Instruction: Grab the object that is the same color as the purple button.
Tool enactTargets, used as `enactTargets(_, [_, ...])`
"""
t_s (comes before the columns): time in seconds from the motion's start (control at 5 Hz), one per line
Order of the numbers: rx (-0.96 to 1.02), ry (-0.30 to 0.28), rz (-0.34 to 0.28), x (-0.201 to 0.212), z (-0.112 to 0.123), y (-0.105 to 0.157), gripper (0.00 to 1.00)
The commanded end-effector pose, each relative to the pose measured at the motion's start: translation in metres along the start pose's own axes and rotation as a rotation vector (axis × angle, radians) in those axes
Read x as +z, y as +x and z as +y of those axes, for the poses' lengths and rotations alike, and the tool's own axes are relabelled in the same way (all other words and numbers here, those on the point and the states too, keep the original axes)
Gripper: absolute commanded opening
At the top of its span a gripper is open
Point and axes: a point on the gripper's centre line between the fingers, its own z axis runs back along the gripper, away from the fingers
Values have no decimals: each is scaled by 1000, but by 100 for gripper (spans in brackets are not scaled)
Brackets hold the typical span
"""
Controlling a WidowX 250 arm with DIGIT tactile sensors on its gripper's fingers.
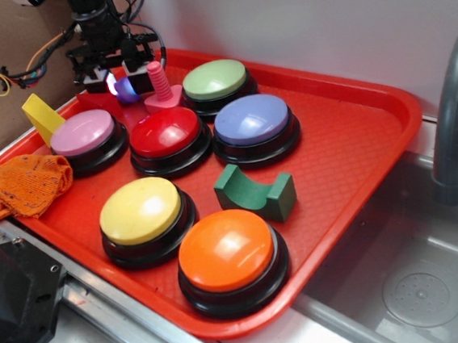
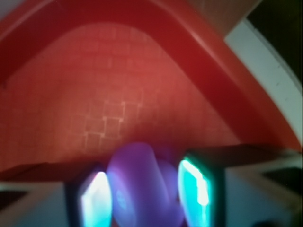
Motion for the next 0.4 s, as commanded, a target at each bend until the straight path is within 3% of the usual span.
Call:
enactTargets(0.0, [-43,8,-90,67,-6,8,0])
enactTargets(0.2, [-35,-3,-112,109,-9,4,0])
